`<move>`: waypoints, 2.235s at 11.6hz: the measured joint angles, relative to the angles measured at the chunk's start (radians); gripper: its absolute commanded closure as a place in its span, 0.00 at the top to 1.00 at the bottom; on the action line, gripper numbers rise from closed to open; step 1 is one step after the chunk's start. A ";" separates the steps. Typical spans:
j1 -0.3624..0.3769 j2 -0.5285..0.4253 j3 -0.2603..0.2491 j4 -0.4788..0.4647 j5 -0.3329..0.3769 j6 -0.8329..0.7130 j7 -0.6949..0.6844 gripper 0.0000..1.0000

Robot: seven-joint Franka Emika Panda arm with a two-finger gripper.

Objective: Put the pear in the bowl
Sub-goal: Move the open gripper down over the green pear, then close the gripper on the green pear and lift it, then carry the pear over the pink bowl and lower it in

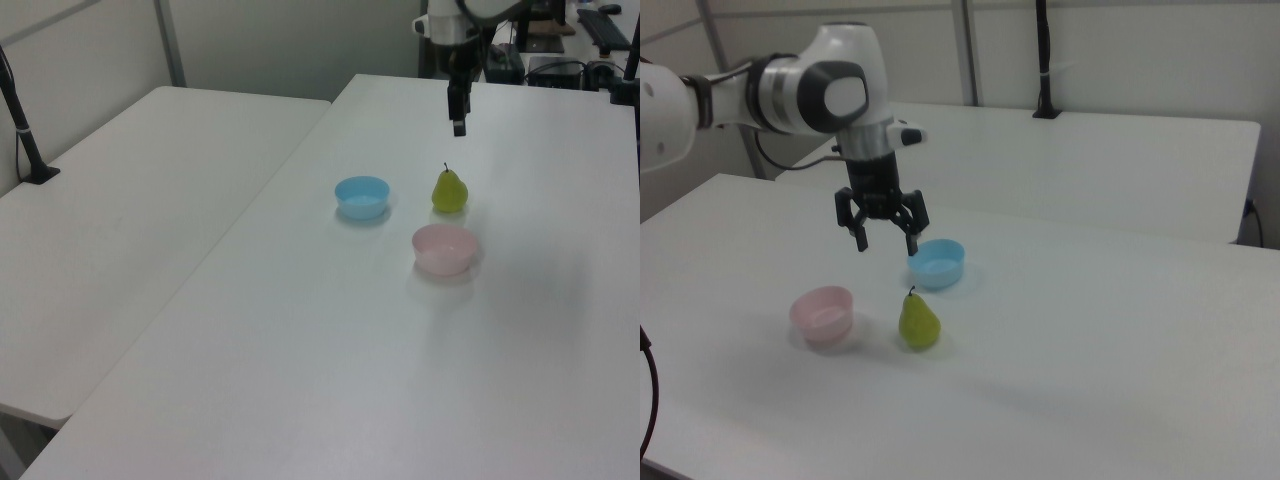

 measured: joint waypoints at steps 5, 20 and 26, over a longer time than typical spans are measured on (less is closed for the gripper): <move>-0.009 0.099 0.000 -0.077 0.000 0.195 -0.010 1.00; -0.005 0.105 0.027 -0.108 -0.062 0.220 -0.033 0.35; 0.032 0.039 0.227 -0.116 -0.062 0.161 0.201 0.35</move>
